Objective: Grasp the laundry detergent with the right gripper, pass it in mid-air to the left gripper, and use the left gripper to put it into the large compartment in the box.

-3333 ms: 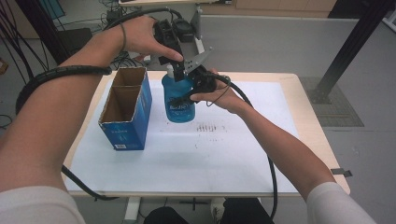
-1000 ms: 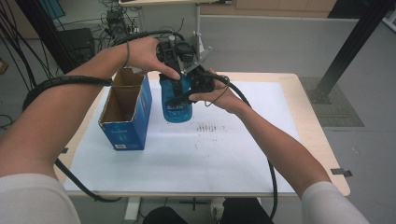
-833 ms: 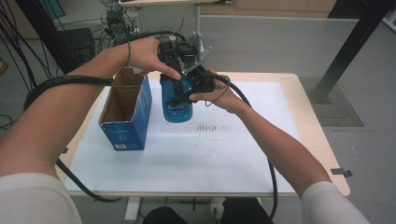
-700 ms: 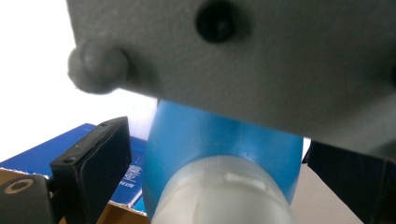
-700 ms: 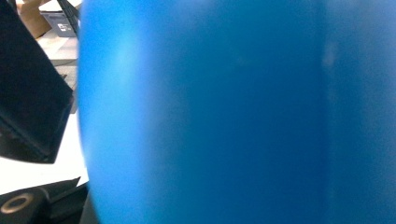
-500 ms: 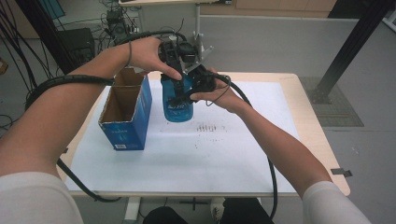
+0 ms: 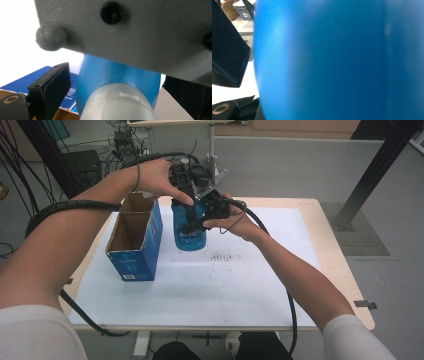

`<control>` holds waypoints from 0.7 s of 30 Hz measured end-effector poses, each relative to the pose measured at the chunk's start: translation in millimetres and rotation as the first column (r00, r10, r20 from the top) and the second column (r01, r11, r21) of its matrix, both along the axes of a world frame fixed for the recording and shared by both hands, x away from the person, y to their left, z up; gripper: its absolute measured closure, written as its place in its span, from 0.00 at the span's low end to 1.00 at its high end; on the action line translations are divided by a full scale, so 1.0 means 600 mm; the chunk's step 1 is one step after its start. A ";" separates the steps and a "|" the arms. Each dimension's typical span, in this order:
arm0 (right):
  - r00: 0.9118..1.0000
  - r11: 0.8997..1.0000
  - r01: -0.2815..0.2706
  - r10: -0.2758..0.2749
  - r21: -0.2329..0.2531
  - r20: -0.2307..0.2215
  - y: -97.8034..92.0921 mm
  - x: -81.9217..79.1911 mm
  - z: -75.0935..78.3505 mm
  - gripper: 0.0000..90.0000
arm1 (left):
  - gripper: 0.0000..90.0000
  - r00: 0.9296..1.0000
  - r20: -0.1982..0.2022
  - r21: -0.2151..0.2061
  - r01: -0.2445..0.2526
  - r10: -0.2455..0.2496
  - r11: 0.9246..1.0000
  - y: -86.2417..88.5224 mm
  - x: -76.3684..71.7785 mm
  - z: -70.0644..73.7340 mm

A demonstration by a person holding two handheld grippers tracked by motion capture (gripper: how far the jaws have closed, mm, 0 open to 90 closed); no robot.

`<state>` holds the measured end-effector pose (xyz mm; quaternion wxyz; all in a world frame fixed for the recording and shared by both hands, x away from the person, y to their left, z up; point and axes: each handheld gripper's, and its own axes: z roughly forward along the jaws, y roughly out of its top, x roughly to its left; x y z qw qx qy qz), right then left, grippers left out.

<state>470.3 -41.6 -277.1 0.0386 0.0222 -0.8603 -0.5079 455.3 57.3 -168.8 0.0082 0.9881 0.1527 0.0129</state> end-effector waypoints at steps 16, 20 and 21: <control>1.000 1.000 0.004 -0.004 0.000 -0.002 -0.001 0.000 0.000 0.49 | 0.09 1.000 0.000 -0.001 0.004 -0.004 1.000 -0.001 -0.001 0.002; 1.000 1.000 0.003 -0.003 0.000 -0.002 -0.002 0.000 0.001 0.49 | 0.09 1.000 0.000 -0.002 0.004 -0.004 1.000 -0.002 -0.001 0.002; 1.000 1.000 0.005 -0.005 0.001 -0.001 -0.002 0.000 0.001 0.49 | 0.09 1.000 0.001 -0.003 0.005 -0.005 1.000 -0.002 -0.001 0.002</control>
